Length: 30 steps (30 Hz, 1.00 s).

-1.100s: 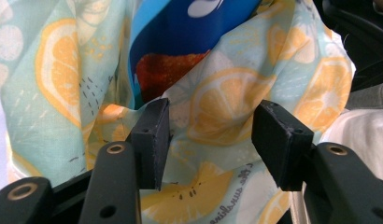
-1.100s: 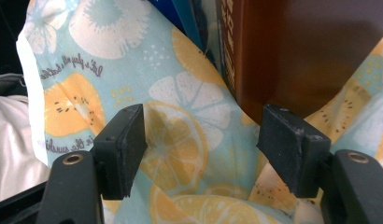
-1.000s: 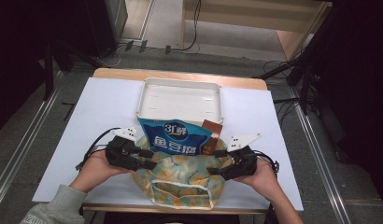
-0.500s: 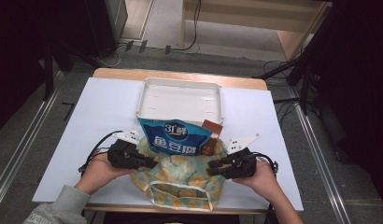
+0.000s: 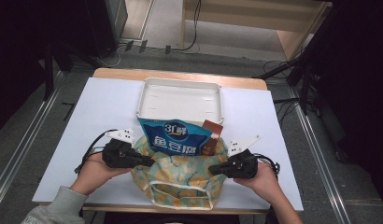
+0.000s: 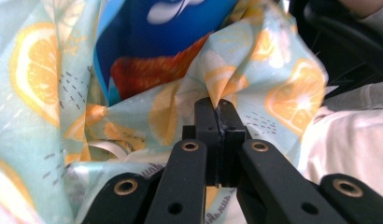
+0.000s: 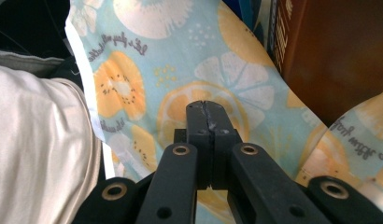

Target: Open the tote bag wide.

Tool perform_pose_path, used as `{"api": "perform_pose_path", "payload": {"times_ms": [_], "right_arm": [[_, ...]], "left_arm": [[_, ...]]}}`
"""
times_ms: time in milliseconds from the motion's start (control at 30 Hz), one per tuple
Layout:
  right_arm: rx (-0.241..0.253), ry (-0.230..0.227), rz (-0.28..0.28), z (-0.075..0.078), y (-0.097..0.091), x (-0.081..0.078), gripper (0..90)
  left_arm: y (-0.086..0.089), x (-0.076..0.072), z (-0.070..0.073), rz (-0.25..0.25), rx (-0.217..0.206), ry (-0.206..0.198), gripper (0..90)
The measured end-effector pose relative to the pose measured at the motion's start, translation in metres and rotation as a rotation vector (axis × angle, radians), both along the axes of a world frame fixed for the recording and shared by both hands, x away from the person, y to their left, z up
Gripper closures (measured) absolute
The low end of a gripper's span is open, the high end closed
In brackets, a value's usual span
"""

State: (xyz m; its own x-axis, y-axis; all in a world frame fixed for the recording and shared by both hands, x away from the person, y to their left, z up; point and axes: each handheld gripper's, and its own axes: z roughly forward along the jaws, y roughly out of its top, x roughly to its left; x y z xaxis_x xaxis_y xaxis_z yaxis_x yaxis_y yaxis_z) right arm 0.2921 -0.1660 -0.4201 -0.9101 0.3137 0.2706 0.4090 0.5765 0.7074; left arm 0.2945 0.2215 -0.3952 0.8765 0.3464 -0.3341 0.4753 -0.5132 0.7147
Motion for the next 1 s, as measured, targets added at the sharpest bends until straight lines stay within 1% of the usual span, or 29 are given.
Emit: {"api": "perform_pose_path", "payload": {"times_ms": [100, 167, 267, 300, 367, 500, 533, 600, 700, 767, 833, 900, 1000], "right_arm": [[0.004, -0.003, -0.006, 0.003, -0.001, -0.002, 90.0], [0.007, -0.006, -0.007, 0.004, -0.002, -0.004, 90.0], [0.017, -0.014, -0.014, 0.007, -0.005, -0.006, 90.0], [0.022, -0.028, -0.022, 0.007, -0.007, -0.006, 90.0], [0.026, -0.043, -0.043, 0.010, -0.010, -0.004, 90.0], [0.036, -0.077, -0.091, 0.013, -0.017, 0.002, 90.0], [0.037, -0.079, -0.106, 0.013, -0.018, 0.004, 90.0], [0.038, -0.084, -0.132, 0.015, -0.019, 0.008, 90.0], [0.036, -0.076, -0.172, 0.015, -0.018, 0.017, 90.0], [0.015, -0.076, -0.188, 0.013, -0.017, 0.023, 90.0], [0.000, -0.066, -0.198, 0.010, -0.015, 0.028, 90.0], [-0.003, -0.061, -0.201, 0.007, -0.013, 0.031, 90.0], [-0.008, -0.070, -0.202, 0.005, -0.010, 0.033, 90.0]], "left_arm": [[0.003, -0.005, 0.007, 0.000, -0.020, -0.011, 90.0], [0.005, -0.008, 0.009, -0.008, -0.033, -0.007, 90.0], [0.006, -0.012, 0.009, -0.015, -0.035, -0.001, 90.0], [0.006, -0.012, 0.008, -0.020, -0.037, 0.006, 90.0], [0.006, -0.013, 0.005, -0.023, -0.026, 0.014, 90.0], [0.005, -0.012, 0.002, -0.019, -0.019, 0.022, 90.0], [0.004, -0.011, 0.002, -0.016, -0.023, 0.025, 90.0], [0.004, -0.009, 0.001, -0.017, -0.016, 0.023, 90.0], [0.002, -0.007, -0.001, -0.015, -0.016, 0.031, 90.0], [0.002, -0.006, -0.002, -0.018, -0.009, 0.031, 90.0], [0.001, -0.005, -0.003, -0.017, -0.006, 0.035, 90.0], [0.000, -0.003, -0.004, -0.019, -0.004, 0.042, 90.0], [-0.002, 0.000, -0.006, -0.022, 0.005, 0.042, 90.0]]}}
